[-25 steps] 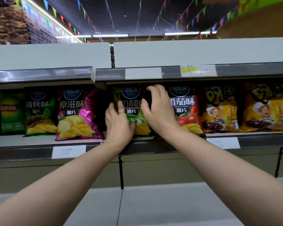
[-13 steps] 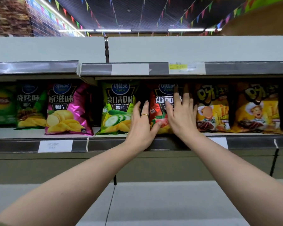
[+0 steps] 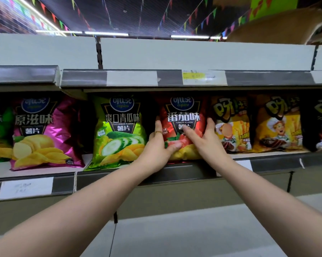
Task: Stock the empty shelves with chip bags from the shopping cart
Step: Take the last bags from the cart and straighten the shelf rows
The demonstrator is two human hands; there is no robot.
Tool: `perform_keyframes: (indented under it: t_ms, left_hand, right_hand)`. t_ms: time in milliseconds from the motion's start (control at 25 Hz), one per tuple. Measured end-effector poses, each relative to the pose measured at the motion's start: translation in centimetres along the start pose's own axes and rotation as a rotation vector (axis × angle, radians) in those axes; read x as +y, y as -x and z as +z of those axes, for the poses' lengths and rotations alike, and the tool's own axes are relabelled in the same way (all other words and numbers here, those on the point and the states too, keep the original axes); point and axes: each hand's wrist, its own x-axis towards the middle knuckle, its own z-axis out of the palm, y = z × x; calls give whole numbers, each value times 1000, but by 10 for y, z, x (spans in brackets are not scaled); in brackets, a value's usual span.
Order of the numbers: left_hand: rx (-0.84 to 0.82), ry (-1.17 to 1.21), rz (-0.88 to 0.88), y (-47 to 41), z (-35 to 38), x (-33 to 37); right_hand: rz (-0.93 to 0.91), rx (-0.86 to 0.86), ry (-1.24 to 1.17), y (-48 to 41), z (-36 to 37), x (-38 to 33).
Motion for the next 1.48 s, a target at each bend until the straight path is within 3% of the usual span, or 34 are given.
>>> perform_keyframes:
  t_ms: [160,360,560,720,1040,1240,1360,1480]
  left_hand:
    - [-10,-68,9,-11,6,6]
    - [32,-147,-60,-15,13,10]
    - [59,-85,-159,-7,10,19]
    - [143,4,-200,3,15,23]
    - [328,-62,-211,5,31,38]
    - [407,-266,-41,17,45,65]
    - [411,-463,-44,12,58,81]
    - [409,-509,36,9,74,95]
  right_hand:
    - [8,-2,10,-13,-4,4]
    - [24,-141,30,-24,-3,7]
    - [-17,-191,167,-23,-11,-1]
    - [-158,-122,258,-21,-16,-1]
    - [-203,-260,240,-24,-26,1]
    - [-354,-88,111,-21,-56,11]
    - [-432,-1,28,-25,-74,18]
    - [-414,110,180,-35,-94,33]
